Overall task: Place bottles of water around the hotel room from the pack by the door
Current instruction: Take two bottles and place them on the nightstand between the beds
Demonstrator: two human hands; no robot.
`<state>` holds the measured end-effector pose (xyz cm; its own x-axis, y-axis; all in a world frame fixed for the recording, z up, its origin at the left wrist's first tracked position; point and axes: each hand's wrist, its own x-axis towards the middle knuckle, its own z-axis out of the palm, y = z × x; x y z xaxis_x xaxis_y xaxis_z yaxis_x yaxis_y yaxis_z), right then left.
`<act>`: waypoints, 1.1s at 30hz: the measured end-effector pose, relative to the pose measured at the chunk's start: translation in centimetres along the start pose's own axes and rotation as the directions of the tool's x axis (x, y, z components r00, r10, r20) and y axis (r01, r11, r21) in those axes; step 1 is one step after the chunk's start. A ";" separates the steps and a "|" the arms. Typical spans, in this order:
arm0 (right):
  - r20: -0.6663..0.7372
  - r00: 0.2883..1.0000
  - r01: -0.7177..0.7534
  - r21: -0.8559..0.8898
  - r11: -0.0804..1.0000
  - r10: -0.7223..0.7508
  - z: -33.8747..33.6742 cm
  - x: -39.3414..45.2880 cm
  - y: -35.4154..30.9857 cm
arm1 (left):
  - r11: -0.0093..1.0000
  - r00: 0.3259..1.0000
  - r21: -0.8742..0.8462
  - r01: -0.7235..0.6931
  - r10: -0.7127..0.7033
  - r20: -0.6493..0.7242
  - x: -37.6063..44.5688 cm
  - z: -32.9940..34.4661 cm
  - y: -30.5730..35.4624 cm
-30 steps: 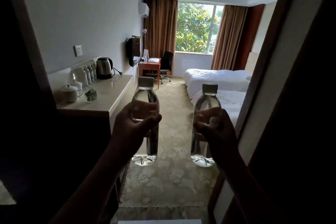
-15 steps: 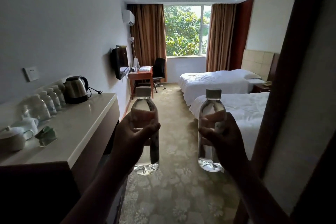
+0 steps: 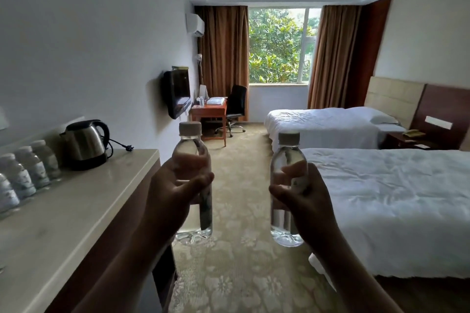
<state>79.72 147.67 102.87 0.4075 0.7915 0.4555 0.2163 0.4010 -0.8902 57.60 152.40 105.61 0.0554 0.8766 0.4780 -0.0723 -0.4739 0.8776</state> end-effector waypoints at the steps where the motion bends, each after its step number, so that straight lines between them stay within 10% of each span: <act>1: -0.003 1.000 -0.002 -0.005 1.000 0.002 0.8 1.7 1.3 | 1.000 1.000 0.001 0.001 -0.001 0.001 1.9 0.0 -1.4; 33: 0.010 1.000 0.008 0.005 1.000 -0.008 15.0 66.5 34.6 | 0.995 0.997 0.074 0.073 -0.075 0.026 64.0 14.5 -37.5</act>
<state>100.99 221.14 102.28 0.3969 0.7926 0.4629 0.2152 0.4099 -0.8864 78.27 225.10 103.80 0.0862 0.9074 0.4114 0.0055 -0.4133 0.9106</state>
